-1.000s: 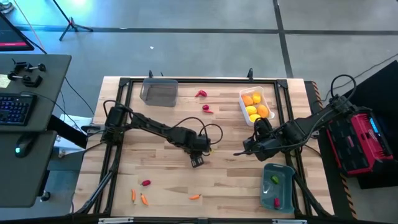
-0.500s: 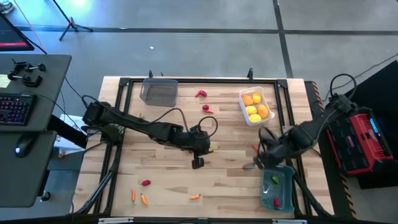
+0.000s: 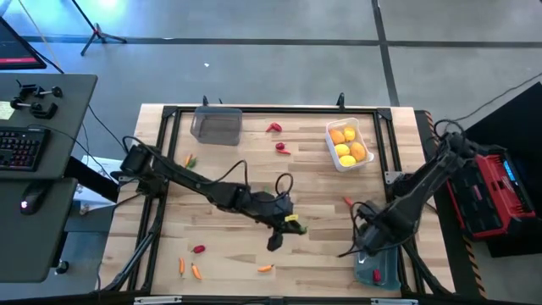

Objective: Sort produce into baskets
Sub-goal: Put the green chili pepper into the blue bin

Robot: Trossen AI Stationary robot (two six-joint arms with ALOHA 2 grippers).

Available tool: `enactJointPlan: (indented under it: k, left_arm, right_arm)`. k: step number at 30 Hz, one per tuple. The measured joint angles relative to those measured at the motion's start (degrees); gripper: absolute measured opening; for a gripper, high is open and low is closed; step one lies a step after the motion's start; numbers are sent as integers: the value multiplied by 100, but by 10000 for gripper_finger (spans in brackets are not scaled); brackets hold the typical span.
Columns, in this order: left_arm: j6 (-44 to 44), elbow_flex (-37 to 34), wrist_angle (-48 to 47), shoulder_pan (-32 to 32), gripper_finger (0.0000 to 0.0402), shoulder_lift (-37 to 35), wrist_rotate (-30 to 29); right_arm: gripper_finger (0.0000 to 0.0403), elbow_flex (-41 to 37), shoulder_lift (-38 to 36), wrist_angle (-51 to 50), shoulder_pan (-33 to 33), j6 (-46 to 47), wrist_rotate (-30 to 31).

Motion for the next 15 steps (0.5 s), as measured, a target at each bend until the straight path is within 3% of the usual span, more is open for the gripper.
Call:
enactJointPlan:
  k: [6, 15]
  left_arm:
    - [-193, 1, 210, -104, 9, 25, -1]
    - [-657, 3, 319, -101, 8, 25, 39]
  right_arm:
    - [7, -371, 214, 475, -94, -477, 545]
    - [18, -401, 254, 623, -151, -896, 1280]
